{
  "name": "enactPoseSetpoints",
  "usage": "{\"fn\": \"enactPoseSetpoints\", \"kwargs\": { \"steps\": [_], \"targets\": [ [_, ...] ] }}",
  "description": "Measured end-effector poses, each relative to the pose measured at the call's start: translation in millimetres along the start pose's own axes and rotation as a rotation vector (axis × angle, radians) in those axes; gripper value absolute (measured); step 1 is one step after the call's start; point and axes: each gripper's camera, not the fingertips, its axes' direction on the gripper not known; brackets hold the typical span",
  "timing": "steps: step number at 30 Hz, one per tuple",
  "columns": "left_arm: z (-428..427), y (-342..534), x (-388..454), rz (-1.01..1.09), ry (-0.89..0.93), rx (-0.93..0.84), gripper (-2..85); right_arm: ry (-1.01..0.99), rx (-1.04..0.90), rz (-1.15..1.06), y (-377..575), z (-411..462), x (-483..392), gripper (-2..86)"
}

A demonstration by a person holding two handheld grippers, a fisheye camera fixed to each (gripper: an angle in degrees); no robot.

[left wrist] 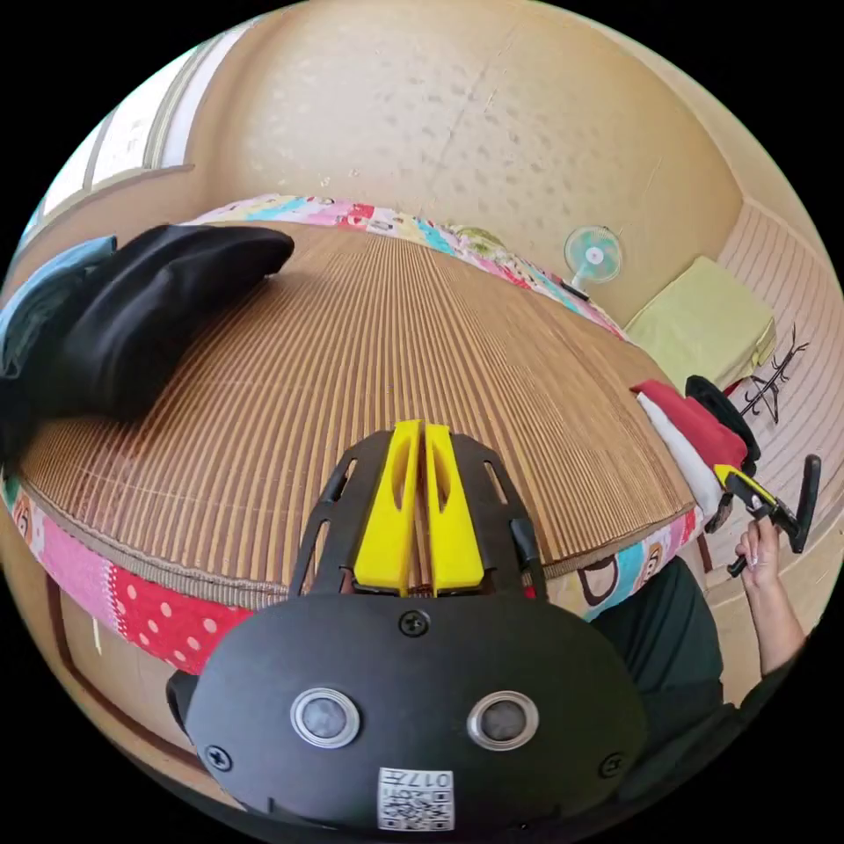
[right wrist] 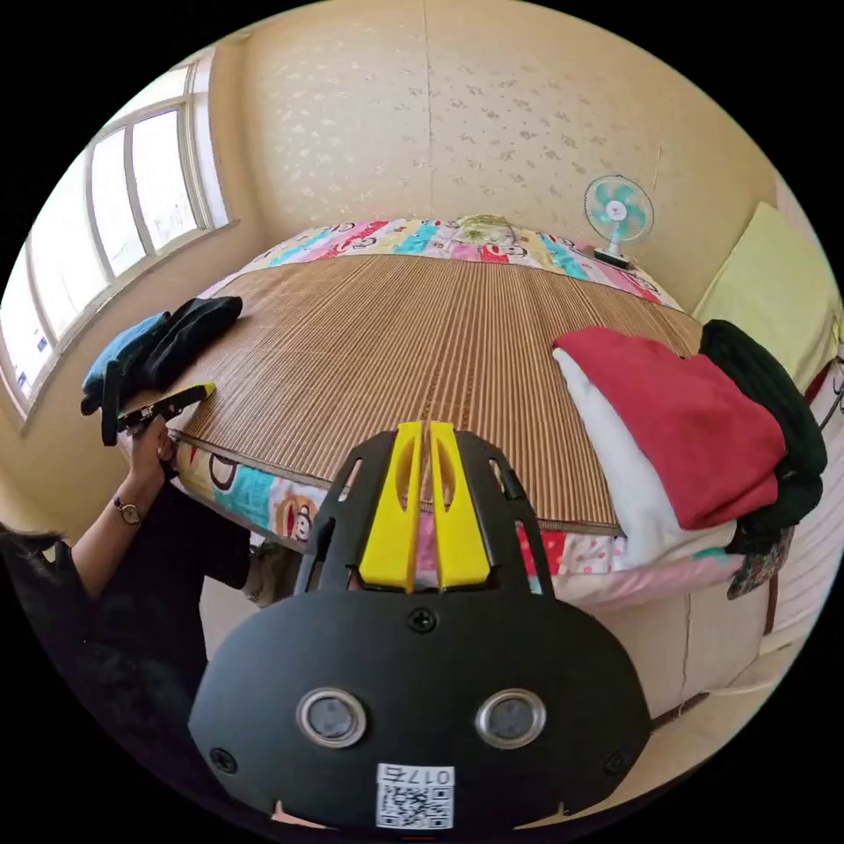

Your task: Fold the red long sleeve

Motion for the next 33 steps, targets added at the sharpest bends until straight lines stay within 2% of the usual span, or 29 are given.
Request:
{"fn": "enactPoseSetpoints", "kwargs": {
  "steps": [3,8,12,16,21,24,26,27,28,30,33],
  "targets": [
    [5,8,-2,0.014,-0.002,0.049,-0.9,0.023,0.009,0.121,31,-19,26,1.2],
    [12,27,-4,0.052,0.018,0.109,-1.0,-0.047,0.094,0.275,63,-49,57,1.6],
    [20,35,11,0.085,-0.091,0.121,-1.0,-0.001,0.134,0.336,68,-73,80,5.2],
    [30,42,27,0.128,-0.206,0.134,-1.0,0.091,0.196,0.336,44,-109,111,8.9],
    [36,45,18,0.116,-0.171,0.136,-1.0,0.165,0.297,0.419,-6,-152,175,13.0],
    [40,48,19,0.120,-0.187,0.138,-1.0,0.222,0.217,0.418,-44,-138,215,12.9],
    [44,49,21,0.126,-0.205,0.140,-1.0,0.165,0.022,0.392,-62,-95,235,9.9],
    [45,50,21,0.127,-0.206,0.140,-1.0,0.064,-0.078,0.460,-68,-69,239,6.0],
    [46,50,20,0.126,-0.205,0.140,-1.0,0.065,-0.004,0.470,-70,-72,222,4.9],
    [47,51,18,0.123,-0.196,0.140,-1.0,0.019,0.105,0.333,-81,-90,174,3.8],
    [50,53,15,0.121,-0.187,0.142,-1.0,-0.295,0.251,0.177,-91,-117,93,2.5]
  ]
}}
